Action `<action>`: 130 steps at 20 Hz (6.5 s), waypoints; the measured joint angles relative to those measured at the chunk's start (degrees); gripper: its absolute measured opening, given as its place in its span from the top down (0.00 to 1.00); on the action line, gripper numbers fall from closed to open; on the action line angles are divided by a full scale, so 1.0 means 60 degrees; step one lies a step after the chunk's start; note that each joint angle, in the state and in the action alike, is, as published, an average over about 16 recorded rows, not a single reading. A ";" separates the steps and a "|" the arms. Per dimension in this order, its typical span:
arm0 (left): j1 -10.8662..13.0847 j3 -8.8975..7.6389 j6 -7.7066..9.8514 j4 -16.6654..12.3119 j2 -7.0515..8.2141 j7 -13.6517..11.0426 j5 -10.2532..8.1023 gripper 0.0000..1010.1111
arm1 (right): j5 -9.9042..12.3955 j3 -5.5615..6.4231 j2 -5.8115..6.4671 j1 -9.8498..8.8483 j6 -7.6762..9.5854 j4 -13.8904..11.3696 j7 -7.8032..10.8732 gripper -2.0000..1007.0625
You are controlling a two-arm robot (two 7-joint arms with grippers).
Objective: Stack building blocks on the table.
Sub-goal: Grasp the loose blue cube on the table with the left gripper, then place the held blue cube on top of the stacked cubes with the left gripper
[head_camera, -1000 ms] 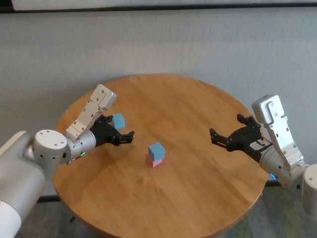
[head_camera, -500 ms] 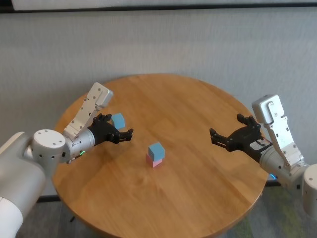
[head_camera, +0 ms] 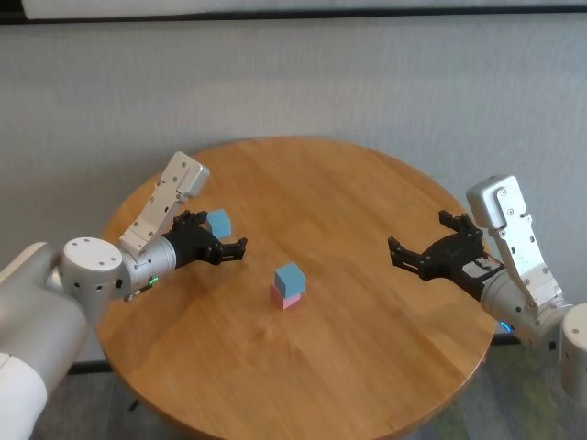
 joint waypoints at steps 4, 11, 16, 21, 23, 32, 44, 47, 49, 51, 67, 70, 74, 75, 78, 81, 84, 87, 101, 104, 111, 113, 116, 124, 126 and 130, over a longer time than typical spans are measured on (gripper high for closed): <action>-0.0111 -0.0014 -0.0060 0.0230 -0.0055 -0.0027 0.0030 0.01 | 0.0000 0.0000 0.0000 0.0000 0.0000 0.0000 0.0000 0.01; -0.0284 -0.0071 -0.0192 0.0600 -0.0142 -0.0070 0.0077 0.01 | 0.0000 0.0000 0.0000 0.0000 0.0000 0.0000 0.0000 0.01; -0.0401 -0.0144 -0.0327 0.0860 -0.0199 -0.0109 0.0082 0.01 | 0.0000 0.0000 0.0000 0.0000 0.0000 0.0000 0.0000 0.01; -0.0492 -0.0222 -0.0445 0.1072 -0.0241 -0.0147 0.0082 0.01 | 0.0000 0.0000 0.0000 0.0000 0.0000 0.0000 0.0000 0.01; -0.0522 -0.0249 -0.0478 0.1138 -0.0255 -0.0158 0.0086 0.01 | 0.0000 0.0000 0.0000 0.0000 0.0000 0.0000 0.0000 0.01; -0.0518 -0.0340 -0.0495 0.1126 -0.0254 -0.0058 0.0142 0.01 | 0.0000 0.0000 0.0000 0.0000 0.0000 0.0000 0.0000 0.01; -0.0598 -0.0387 -0.0512 0.1301 -0.0281 0.0047 0.0267 0.01 | 0.0000 0.0000 0.0000 0.0000 0.0000 0.0000 0.0000 0.01; -0.0722 -0.0391 -0.0595 0.1553 -0.0330 0.0021 0.0302 0.01 | 0.0000 0.0000 0.0000 0.0000 0.0000 0.0000 0.0000 0.01; -0.0821 -0.0396 -0.0673 0.1757 -0.0370 0.0002 0.0329 0.01 | 0.0000 0.0000 0.0000 0.0000 0.0000 0.0000 0.0000 0.01; -0.0939 -0.0406 -0.0779 0.2000 -0.0416 -0.0020 0.0357 0.01 | 0.0000 0.0000 0.0000 0.0000 0.0000 0.0000 0.0000 0.01; -0.2087 -0.0579 -0.2004 0.4358 -0.0862 -0.0119 0.0577 0.04 | 0.0000 0.0001 0.0000 0.0000 0.0000 0.0000 0.0000 0.01; -0.2292 -0.0595 -0.2217 0.4772 -0.0937 -0.0129 0.0606 0.08 | 0.0000 0.0001 0.0000 0.0000 0.0000 0.0000 0.0000 0.01; -0.2505 -0.0605 -0.2440 0.5203 -0.1015 -0.0140 0.0630 0.16 | 0.0000 0.0001 0.0000 0.0000 0.0000 0.0000 0.0000 0.01; -0.2546 -0.0605 -0.2483 0.5289 -0.1031 -0.0141 0.0634 0.19 | 0.0000 0.0001 0.0000 0.0000 0.0000 0.0000 0.0000 0.01; -0.2508 -0.0604 -0.2448 0.5210 -0.1018 -0.0141 0.0630 0.28 | 0.0000 0.0001 0.0001 0.0000 0.0000 0.0000 0.0000 0.01; -0.2393 -0.0600 -0.2331 0.4977 -0.0977 -0.0139 0.0620 0.37 | 0.0000 0.0001 0.0000 0.0000 0.0000 0.0000 0.0000 0.01; -0.2303 -0.0599 -0.2234 0.4790 -0.0943 -0.0137 0.0613 0.46 | 0.0000 0.0001 0.0000 0.0000 0.0000 0.0000 0.0000 0.01; -0.2221 -0.0608 -0.2143 0.4615 -0.0912 -0.0134 0.0618 0.53 | 0.0000 0.0001 0.0001 0.0000 0.0000 0.0000 0.0000 0.01; -0.1672 -0.0779 -0.1568 0.3460 -0.0712 -0.0081 0.0782 0.61 | 0.0000 0.0001 0.0001 0.0000 0.0000 0.0000 0.0000 0.01; -0.1434 -0.0825 -0.1353 0.2969 -0.0631 -0.0056 0.0804 0.61 | 0.0000 0.0001 0.0001 0.0000 0.0000 0.0000 0.0000 0.01; -0.0701 -0.0911 -0.0732 0.1415 -0.0364 0.0038 0.0735 0.61 | 0.0000 0.0001 0.0001 0.0000 0.0000 0.0001 0.0000 0.01; -0.0458 -0.0931 -0.0523 0.0872 -0.0262 0.0084 0.0690 0.61 | 0.0000 0.0001 0.0001 0.0000 0.0000 0.0001 0.0000 0.01; -0.0075 -0.0956 -0.0182 -0.0020 -0.0085 0.0164 0.0618 0.61 | 0.0000 0.0000 0.0001 0.0000 0.0000 0.0001 0.0000 0.01; 0.1013 -0.0930 0.0945 -0.2821 0.0558 0.0327 0.0483 0.61 | 0.0000 0.0000 0.0000 0.0000 0.0000 0.0001 0.0000 0.01; 0.1280 -0.0904 0.1243 -0.3545 0.0748 0.0326 0.0472 0.61 | 0.0000 0.0000 0.0000 0.0000 0.0000 0.0001 0.0000 0.01; 0.1779 -0.0817 0.1815 -0.4923 0.1136 0.0242 0.0458 0.61 | 0.0000 0.0000 0.0000 0.0000 0.0000 0.0001 0.0000 0.01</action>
